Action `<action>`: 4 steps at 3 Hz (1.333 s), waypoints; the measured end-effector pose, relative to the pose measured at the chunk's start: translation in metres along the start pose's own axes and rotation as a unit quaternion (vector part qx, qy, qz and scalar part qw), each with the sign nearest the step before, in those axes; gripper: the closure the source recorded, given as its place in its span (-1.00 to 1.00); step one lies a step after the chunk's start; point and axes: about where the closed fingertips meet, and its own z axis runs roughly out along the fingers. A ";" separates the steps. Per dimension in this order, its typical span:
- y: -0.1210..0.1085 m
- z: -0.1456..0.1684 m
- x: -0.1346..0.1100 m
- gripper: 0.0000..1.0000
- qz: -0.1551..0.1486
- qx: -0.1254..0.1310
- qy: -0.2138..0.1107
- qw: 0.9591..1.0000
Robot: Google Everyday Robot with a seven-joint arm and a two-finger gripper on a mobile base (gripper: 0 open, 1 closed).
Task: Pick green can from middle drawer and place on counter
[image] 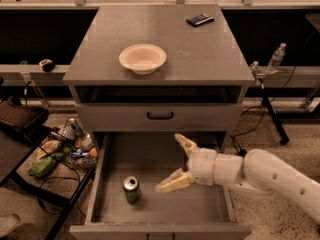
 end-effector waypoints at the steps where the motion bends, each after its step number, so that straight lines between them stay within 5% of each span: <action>1: -0.004 0.055 0.051 -1.00 -0.028 0.016 0.004 0.999; 2: -0.026 0.112 0.114 -1.00 -0.060 0.016 0.031 0.998; 3: -0.034 0.141 0.151 -1.00 -0.075 -0.006 0.051 0.996; 4: -0.015 0.156 0.164 -1.00 -0.079 -0.037 0.048 0.995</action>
Offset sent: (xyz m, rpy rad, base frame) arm 0.0909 0.0758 -0.1971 -0.1643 -0.1235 -0.0124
